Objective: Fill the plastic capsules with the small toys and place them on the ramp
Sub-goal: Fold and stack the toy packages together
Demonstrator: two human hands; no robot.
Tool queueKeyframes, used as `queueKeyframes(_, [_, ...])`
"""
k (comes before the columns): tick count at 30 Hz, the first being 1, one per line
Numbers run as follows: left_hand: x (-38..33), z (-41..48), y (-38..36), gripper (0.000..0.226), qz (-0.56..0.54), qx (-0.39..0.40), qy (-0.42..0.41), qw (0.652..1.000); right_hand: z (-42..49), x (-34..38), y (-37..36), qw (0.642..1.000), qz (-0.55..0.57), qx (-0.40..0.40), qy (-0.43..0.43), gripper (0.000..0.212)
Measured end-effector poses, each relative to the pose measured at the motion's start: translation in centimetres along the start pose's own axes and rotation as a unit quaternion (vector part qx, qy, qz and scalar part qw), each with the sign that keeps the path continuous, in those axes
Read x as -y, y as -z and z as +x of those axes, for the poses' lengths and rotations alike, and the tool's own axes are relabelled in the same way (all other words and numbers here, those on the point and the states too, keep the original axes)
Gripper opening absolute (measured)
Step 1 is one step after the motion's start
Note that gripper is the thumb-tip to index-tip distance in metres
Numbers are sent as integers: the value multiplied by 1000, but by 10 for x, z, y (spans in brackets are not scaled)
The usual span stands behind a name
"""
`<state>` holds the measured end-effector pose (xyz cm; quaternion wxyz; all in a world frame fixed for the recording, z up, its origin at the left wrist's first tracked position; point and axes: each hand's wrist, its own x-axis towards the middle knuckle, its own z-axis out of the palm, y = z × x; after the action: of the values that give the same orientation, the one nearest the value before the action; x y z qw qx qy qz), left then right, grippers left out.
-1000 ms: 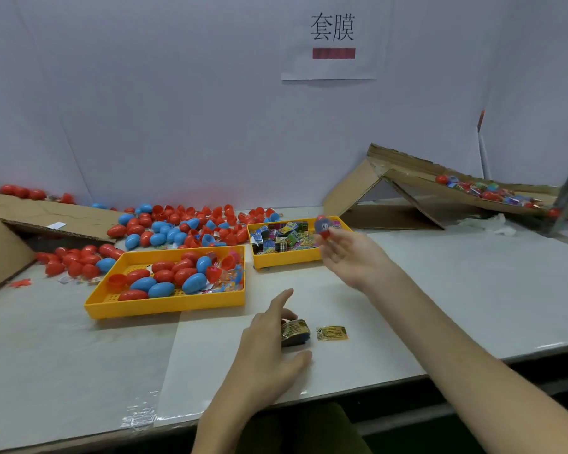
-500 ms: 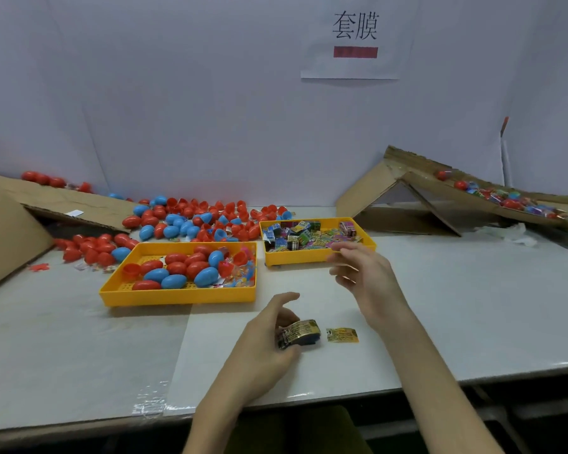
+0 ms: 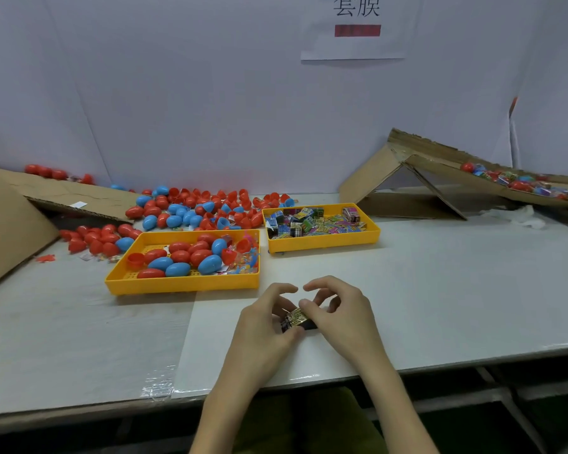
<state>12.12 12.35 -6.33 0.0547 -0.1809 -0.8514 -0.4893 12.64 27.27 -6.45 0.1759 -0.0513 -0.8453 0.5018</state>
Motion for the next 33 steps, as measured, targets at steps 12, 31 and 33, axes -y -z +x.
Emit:
queueKeyframes(12, [0,0,0,48,3,-9,5,1000,1,-3,7,1000,28,5,1,27])
queueKeyframes(31, [1,1,-1,44,-2,-21,13,1000,0,-6,5,999,33,-16,15,26])
queueKeyframes(33, [1,1,-1,42,-2,-23,14,1000,1,-7,5,999,33,-14,17,26])
